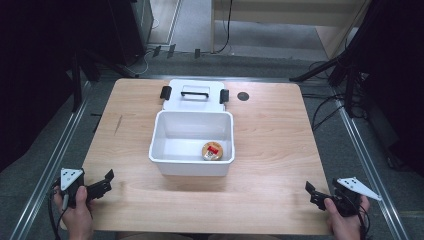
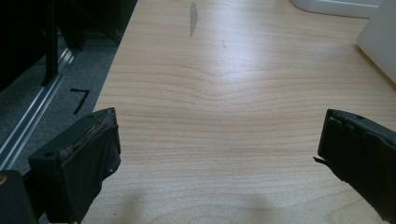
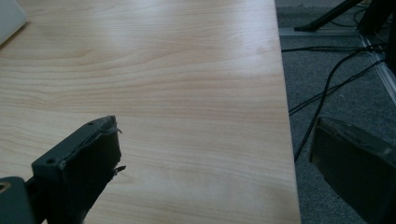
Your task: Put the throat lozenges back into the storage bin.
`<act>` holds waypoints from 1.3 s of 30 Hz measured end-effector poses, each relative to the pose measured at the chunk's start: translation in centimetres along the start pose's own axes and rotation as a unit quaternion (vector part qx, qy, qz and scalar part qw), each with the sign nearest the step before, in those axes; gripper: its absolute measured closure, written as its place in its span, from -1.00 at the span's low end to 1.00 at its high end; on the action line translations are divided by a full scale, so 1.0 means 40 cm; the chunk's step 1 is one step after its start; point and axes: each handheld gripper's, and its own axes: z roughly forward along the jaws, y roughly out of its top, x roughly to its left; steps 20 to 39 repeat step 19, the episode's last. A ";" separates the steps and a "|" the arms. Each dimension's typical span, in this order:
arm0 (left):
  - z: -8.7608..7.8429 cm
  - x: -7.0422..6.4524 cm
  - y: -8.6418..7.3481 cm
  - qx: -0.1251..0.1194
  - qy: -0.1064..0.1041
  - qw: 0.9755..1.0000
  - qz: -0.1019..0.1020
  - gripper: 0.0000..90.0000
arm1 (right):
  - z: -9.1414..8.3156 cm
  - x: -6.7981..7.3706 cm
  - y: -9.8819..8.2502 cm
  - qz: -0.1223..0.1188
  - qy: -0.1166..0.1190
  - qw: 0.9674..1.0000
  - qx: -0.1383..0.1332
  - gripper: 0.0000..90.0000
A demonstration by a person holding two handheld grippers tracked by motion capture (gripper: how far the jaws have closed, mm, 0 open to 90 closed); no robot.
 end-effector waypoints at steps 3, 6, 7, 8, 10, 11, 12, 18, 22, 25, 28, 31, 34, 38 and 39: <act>0.000 0.000 0.000 0.000 0.000 1.000 0.000 -1.00 | -0.007 -0.009 -0.012 0.010 -0.002 1.000 -0.005 -0.95; 0.000 0.001 0.000 0.001 0.000 1.000 -0.001 -1.00 | -0.005 -0.001 -0.020 0.009 0.000 1.000 -0.005 -0.94; 0.000 0.001 0.000 0.001 0.000 1.000 -0.001 -1.00 | -0.005 -0.001 -0.020 0.009 0.000 1.000 -0.005 -0.94; 0.000 0.001 0.001 0.001 0.000 1.000 0.000 -1.00 | -0.004 0.001 -0.022 0.006 -0.001 1.000 -0.005 -0.94; 0.000 0.000 0.001 0.001 0.000 1.000 0.000 -1.00 | -0.002 0.006 -0.027 0.009 -0.007 1.000 -0.008 -0.90; 0.000 -0.001 0.001 0.001 0.001 1.000 0.001 -1.00 | 0.002 0.008 -0.031 0.010 -0.011 1.000 -0.006 -0.90; 0.000 -0.001 0.001 0.001 0.001 1.000 0.001 -1.00 | 0.002 0.009 -0.033 0.007 -0.013 1.000 -0.007 -0.90; 0.002 0.000 0.001 0.001 0.000 1.000 -0.001 -1.00 | 0.005 0.008 -0.037 0.008 -0.006 1.000 -0.006 -0.86; 0.002 0.000 0.001 0.001 0.000 1.000 -0.001 -1.00 | 0.005 0.008 -0.037 0.008 -0.006 1.000 -0.006 -0.86; 0.002 0.000 0.001 0.001 0.000 1.000 -0.001 -1.00 | 0.005 0.008 -0.037 0.008 -0.006 1.000 -0.006 -0.86; 0.002 0.000 0.001 0.001 0.000 1.000 -0.001 -1.00 | 0.005 0.008 -0.037 0.008 -0.006 1.000 -0.006 -0.86; 0.002 0.000 0.001 0.001 0.000 1.000 -0.001 -1.00 | 0.005 0.008 -0.037 0.008 -0.006 1.000 -0.006 -0.86; 0.002 0.000 0.001 0.001 0.000 1.000 -0.001 -1.00 | 0.005 0.008 -0.037 0.008 -0.006 1.000 -0.006 -0.86; 0.002 0.000 0.001 0.001 0.000 1.000 -0.001 -1.00 | 0.005 0.008 -0.037 0.008 -0.006 1.000 -0.006 -0.86; 0.002 0.000 0.001 0.001 0.000 1.000 -0.001 -1.00 | 0.005 0.008 -0.037 0.008 -0.006 1.000 -0.006 -0.86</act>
